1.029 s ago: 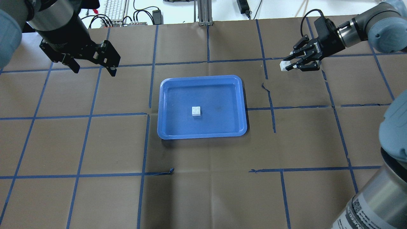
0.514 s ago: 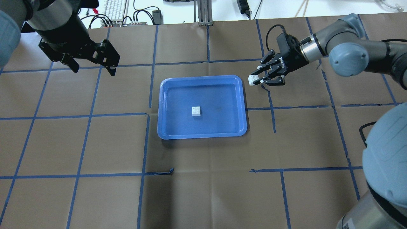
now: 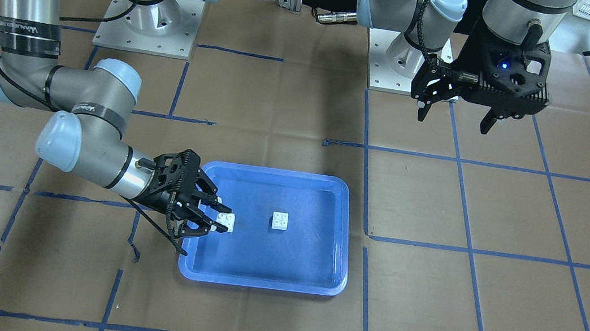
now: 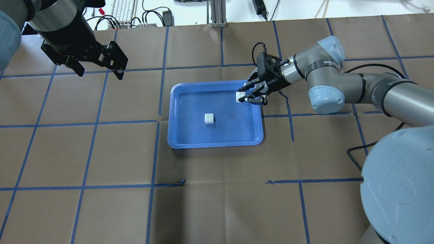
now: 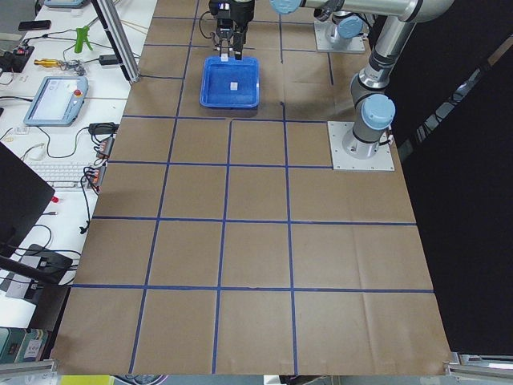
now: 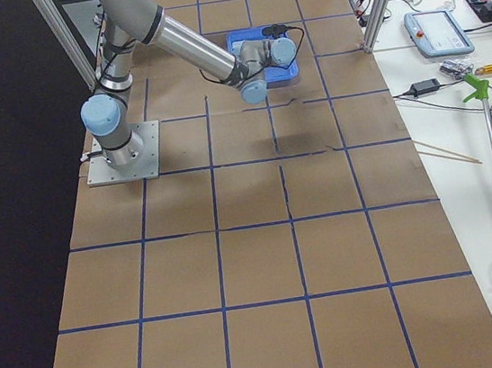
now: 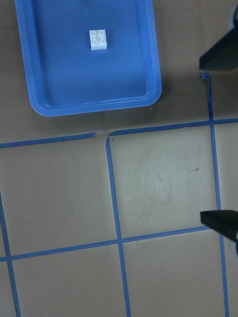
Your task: Assemble white blocks and place on blue tray
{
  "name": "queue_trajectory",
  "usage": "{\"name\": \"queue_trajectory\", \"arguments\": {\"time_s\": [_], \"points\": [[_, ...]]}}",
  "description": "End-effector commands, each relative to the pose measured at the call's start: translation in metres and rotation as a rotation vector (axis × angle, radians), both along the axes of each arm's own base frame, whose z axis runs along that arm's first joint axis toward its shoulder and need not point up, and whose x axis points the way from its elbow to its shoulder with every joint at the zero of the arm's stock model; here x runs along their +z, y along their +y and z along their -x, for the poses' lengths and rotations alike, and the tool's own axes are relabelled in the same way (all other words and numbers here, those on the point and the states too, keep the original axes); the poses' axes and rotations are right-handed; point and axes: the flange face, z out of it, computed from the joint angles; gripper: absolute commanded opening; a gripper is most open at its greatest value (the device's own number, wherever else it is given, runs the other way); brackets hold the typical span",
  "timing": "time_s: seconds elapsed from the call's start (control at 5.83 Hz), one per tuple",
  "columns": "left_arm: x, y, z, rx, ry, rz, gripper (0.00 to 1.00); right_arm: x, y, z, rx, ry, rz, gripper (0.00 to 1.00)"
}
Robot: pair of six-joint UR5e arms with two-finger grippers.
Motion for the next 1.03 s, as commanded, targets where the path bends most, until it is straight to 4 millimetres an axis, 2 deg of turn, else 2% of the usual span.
{"name": "queue_trajectory", "arguments": {"time_s": [0.0,0.17,0.34,0.51,0.86], "points": [[0.001,0.0,0.0,0.002,0.0,0.001,0.99,-0.015,0.024,-0.026,-0.032,0.006,-0.006,0.37],[0.002,0.0,0.0,0.002,0.0,0.004,0.99,-0.03,0.029,-0.026,-0.033,0.003,0.004,0.37],[0.002,0.0,0.0,0.002,0.0,0.004,0.99,-0.043,0.033,-0.037,-0.055,-0.004,0.005,0.37],[0.003,0.0,0.0,0.006,0.0,0.006,0.99,-0.051,0.033,-0.044,-0.077,-0.01,0.004,0.36],[0.004,0.001,0.0,0.011,-0.001,0.008,0.99,-0.055,0.034,-0.045,-0.077,-0.009,0.001,0.36]]}}
